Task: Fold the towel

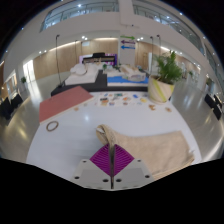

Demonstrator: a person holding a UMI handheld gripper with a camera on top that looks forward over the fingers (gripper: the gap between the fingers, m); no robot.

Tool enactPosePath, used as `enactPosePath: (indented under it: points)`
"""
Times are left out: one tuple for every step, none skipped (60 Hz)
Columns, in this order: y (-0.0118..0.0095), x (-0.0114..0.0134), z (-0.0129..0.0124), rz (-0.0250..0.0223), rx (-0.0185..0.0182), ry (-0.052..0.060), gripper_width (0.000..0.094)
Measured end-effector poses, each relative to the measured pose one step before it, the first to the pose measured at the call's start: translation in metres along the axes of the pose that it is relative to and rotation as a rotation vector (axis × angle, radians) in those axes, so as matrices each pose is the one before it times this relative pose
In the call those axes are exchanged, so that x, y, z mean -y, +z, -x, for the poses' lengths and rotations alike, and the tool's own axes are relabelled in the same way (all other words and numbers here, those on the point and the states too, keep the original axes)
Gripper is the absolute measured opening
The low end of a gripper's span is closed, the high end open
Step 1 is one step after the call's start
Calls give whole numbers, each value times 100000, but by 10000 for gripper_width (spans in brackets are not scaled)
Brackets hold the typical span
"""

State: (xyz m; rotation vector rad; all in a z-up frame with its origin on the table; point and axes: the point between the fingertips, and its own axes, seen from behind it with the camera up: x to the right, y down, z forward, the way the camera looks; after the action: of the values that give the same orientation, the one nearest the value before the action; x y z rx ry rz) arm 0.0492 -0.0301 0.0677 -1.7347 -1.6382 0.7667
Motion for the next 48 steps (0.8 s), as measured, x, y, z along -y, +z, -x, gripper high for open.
enactPosePath:
  points:
    - [-286, 774, -658, -1075, -354, 86, 6]
    - [-523, 696, -805, -1057, -200, -3, 7]
    - [-482, 672, -875, -1068, -388, -29, 6]
    - [-437, 622, -912, -973, -451, -23, 6]
    - [-202, 670, -812, -848, -650, -130, 7]
    - [-781, 494, -1012, -712, -385, -28, 6]
    - [-412, 463, -1003, -694, -486, -192, 6]
    - [-324, 439, -1079, -652, -644, -306, 6]
    - [-294, 362, -1152, -632, -854, -440, 6]
    - [-236, 331, -1198, -613, -1063, -514, 7]
    - [-142, 209, -1215, -488, -1043, -503, 7]
    - [160, 135, -1155, -247, -851, -537, 7]
    - [164, 225, -1108, -17, -680, -463, 7]
    - [-31, 2, -1085, 80, -603, -325, 7]
    - [62, -80, -1079, 114, -622, -220, 8]
    - [31, -69, -1062, 196, -637, -18, 7]
    - [116, -178, -1033, 296, -561, 91, 7]
    - [163, -220, -987, 300, -348, 84, 7]
    - [220, -246, -912, 263, -307, 19, 6]
    - [248, -230, -911, 274, -323, -72, 6]
    - [575, -291, -987, 268, -255, -118, 7]
    - [351, -292, -799, 263, -143, -23, 6]
    - [370, -323, -720, 345, -77, 18, 6]
    - [429, -363, -714, 506, -129, -137, 7]
    - [430, -446, -701, 674, -165, -279, 7]
    - [454, -492, -596, 796, -46, -308, 7]
    - [405, -479, -521, 706, 122, -146, 7]
    - [483, -459, -405, 459, 261, 101, 7]
    - [509, -415, -429, 175, 207, 79, 7]
    - [-72, -490, -666, 172, 123, -163, 10]
    - [937, -312, -135, 131, -48, -266, 16]
    - [611, -393, -288, 258, 25, -361, 28]
    - [480, -450, -272, 504, 277, -512, 26]
    - [496, -406, -237, 678, 498, -520, 27]
    - [-35, -470, -319, 965, 704, -404, 54]
    - [216, -428, -217, 1081, 451, -127, 137]
    - [97, -369, -179, 1067, 345, 186, 219]
    - [-12, -279, -408, 764, -420, 302, 302]
    - [-75, -92, -570, 158, -1096, 227, 385]
    - [-322, 59, -577, -405, -777, -6, 468]
    - [-220, 79, -235, -894, -430, -76, 551]
    - [-393, 158, -357, -686, -616, 27, 634]
    - [-521, 201, -362, -611, -585, 229, 716]
    - [-660, 184, -210, -387, -143, 414, 799]
    - [-736, 198, -191, -435, -126, 539, 882]
    - [-868, 179, -123, -307, 167, 489, 834]
    - [-956, 160, -106, -75, 179, 296, 824]
    - [-1349, 346, -414, 83, 565, 38, 826]
